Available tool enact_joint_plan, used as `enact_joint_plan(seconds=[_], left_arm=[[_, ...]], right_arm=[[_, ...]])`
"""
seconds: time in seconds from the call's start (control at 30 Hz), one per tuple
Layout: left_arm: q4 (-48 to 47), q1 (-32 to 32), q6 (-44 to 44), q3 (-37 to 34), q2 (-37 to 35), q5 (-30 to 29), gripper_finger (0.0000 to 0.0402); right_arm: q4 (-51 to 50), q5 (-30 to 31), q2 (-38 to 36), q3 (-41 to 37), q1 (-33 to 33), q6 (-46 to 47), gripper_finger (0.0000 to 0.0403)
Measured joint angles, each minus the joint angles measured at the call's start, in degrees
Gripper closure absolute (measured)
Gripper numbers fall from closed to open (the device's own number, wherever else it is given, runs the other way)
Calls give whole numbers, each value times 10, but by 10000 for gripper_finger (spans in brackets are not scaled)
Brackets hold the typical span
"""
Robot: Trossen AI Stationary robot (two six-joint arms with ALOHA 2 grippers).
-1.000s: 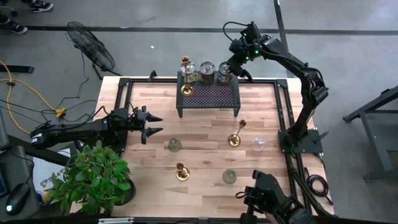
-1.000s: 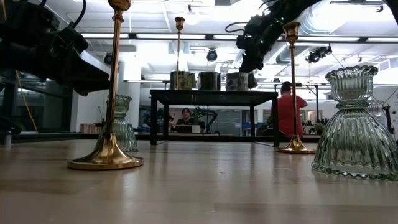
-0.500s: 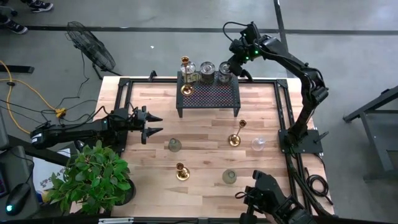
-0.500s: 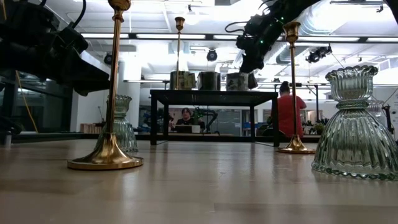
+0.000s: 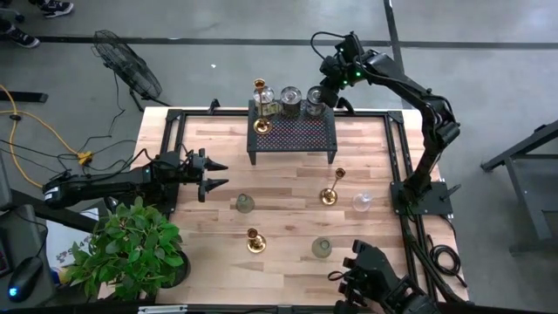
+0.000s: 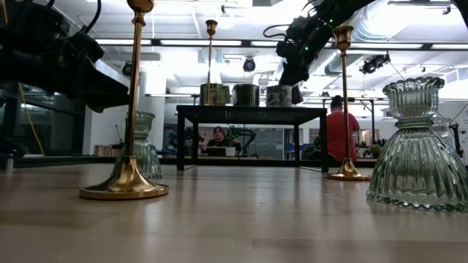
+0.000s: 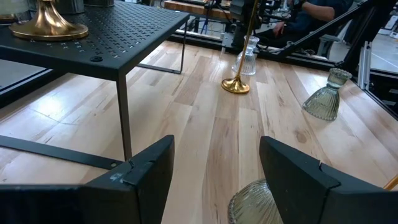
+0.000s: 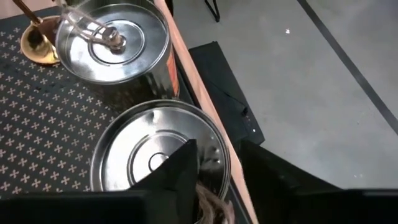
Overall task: Stock candles on shelf
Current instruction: Put the silver scented candle on the shelf, then put the top gold candle holder on the shelf
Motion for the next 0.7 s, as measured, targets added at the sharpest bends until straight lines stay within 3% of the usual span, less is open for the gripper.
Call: enact_joint_plan(seconds=[0.27, 0.5, 0.7], left_arm=[[0, 0, 0, 0, 0, 0, 171], [0, 0, 0, 0, 0, 0, 171], [0, 0, 0, 0, 0, 0, 171]], right_arm=[[3, 11, -24, 0, 0, 26, 231], [-28, 12, -61, 0, 0, 45, 227], [-118, 11, -104, 0, 11, 70, 227]])
